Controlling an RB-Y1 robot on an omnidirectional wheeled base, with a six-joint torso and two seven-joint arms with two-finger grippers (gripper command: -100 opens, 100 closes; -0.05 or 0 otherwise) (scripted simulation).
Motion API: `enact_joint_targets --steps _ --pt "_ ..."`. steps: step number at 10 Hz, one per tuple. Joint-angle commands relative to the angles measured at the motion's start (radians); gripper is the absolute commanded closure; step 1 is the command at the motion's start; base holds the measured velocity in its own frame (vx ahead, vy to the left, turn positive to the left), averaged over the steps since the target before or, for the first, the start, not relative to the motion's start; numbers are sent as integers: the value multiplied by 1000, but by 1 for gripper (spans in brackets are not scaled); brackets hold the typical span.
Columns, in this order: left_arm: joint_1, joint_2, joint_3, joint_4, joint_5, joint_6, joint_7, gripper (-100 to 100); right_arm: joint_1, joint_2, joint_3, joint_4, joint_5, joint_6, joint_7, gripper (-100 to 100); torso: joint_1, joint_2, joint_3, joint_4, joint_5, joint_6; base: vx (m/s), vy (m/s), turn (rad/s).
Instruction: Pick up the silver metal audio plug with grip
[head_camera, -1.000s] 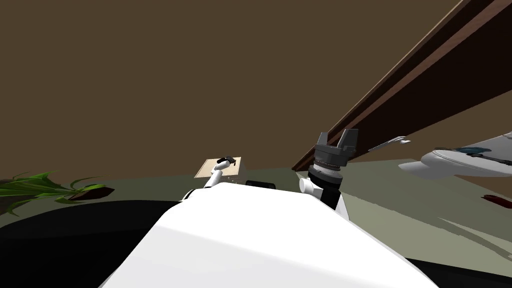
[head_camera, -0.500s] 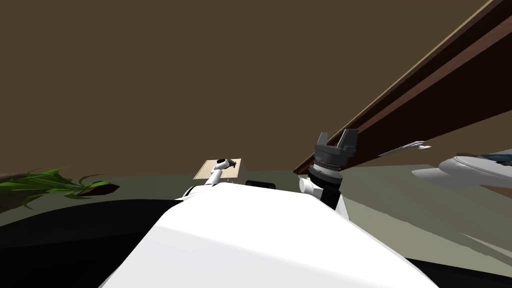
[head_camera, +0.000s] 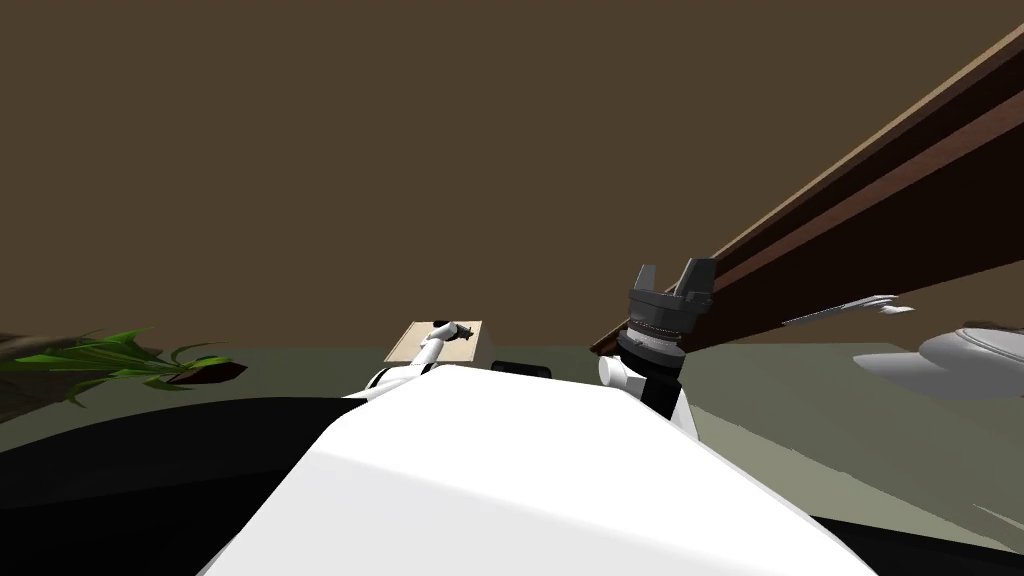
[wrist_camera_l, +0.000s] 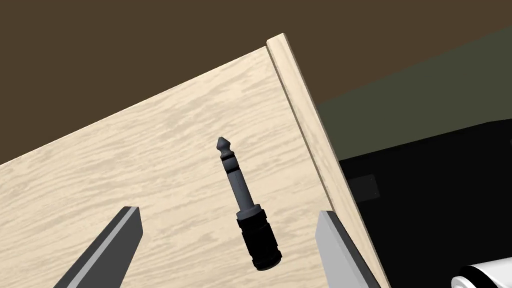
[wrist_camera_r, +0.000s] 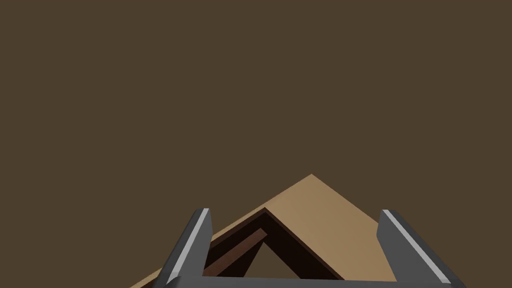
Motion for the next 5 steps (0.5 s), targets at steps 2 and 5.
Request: enact_joint_targets --steps 2,5 --pt "-29 13 7 71 20 63 31 -100 0 0 0 0 0 0 0 0 -1 1 0 0 0 0 82 -11 46" --pt "-50 29 14 135 38 118 61 -100 0 0 0 0 0 0 0 0 1 3 1 1 0 0 71 1 46"
